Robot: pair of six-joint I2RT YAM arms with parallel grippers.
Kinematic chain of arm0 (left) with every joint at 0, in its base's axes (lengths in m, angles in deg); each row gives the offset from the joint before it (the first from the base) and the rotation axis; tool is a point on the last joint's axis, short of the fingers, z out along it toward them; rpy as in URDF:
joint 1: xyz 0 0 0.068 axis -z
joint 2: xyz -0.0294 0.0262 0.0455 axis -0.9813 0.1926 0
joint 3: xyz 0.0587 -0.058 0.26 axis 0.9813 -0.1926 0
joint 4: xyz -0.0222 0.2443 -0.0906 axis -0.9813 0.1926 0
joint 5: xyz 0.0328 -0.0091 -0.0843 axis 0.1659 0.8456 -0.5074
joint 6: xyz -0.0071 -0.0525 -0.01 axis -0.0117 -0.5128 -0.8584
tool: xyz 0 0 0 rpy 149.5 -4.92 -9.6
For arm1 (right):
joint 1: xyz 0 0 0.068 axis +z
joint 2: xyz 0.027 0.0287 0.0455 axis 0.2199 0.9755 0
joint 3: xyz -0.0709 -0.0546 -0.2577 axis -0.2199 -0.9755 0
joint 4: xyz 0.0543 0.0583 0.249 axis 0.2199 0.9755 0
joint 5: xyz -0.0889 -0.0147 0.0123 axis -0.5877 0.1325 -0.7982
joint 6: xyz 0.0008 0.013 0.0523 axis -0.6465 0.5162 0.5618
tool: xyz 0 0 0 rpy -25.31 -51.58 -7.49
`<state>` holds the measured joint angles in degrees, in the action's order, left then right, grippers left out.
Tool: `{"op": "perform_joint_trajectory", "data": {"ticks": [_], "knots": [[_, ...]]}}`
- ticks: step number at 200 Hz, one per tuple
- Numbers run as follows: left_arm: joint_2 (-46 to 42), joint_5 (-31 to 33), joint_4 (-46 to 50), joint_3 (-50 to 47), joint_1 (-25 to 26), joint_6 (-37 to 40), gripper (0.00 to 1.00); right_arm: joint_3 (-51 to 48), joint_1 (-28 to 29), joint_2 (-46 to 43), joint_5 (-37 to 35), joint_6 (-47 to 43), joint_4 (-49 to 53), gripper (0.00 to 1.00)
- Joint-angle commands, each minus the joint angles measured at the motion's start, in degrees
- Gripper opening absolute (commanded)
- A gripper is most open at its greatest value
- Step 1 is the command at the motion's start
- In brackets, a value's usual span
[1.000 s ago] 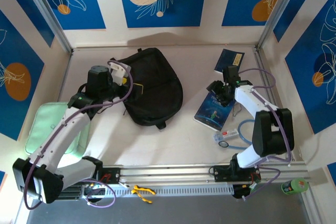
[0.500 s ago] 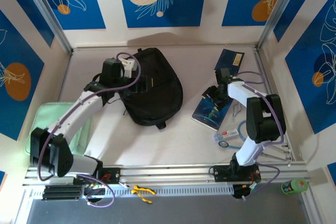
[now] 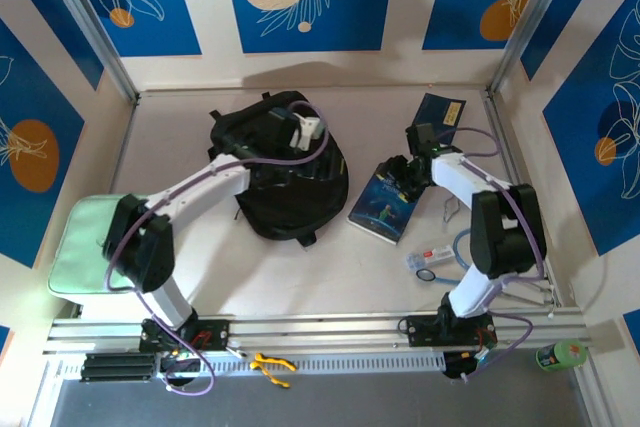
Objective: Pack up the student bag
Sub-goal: Move the book to the middle-right of the table, then pick up the book from the middle-right of the table.
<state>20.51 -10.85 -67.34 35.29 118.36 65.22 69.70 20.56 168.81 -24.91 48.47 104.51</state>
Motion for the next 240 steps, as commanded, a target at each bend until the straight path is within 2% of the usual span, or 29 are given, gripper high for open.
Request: {"op": "perform_joint_trajectory", "data": {"ticks": [1,34,72,150,208,219,240], "knots": [[5.09,3.53,4.23,6.07,3.95,1.86,0.86,-4.25,-3.29,-4.01,-4.11,-3.35,4.75,0.69],[13.83,7.97,9.12,14.19,8.79,4.0,0.82,-9.86,-7.68,-7.07,-0.77,-6.25,3.27,0.58],[22.44,9.86,13.86,22.07,11.27,4.13,0.77,-11.24,-9.05,-4.79,4.91,-8.18,1.02,0.43],[34.37,14.88,22.73,34.08,11.25,6.5,0.69,-11.98,-8.78,-2.1,7.15,-9.67,-0.88,0.37],[37.96,15.85,25.48,34.43,11.77,6.94,0.63,-11.63,-8.66,-0.39,9.06,-10.41,-1.27,0.36],[38.24,15.73,25.89,34.45,11.99,7.5,0.63,-11.41,-8.49,-0.1,9.86,-10.8,-1.48,0.31],[39.03,15.77,26.73,34.24,12.47,7.98,0.62,-11.32,-7.86,0.01,9.46,-10.81,-1.46,0.29]]}}
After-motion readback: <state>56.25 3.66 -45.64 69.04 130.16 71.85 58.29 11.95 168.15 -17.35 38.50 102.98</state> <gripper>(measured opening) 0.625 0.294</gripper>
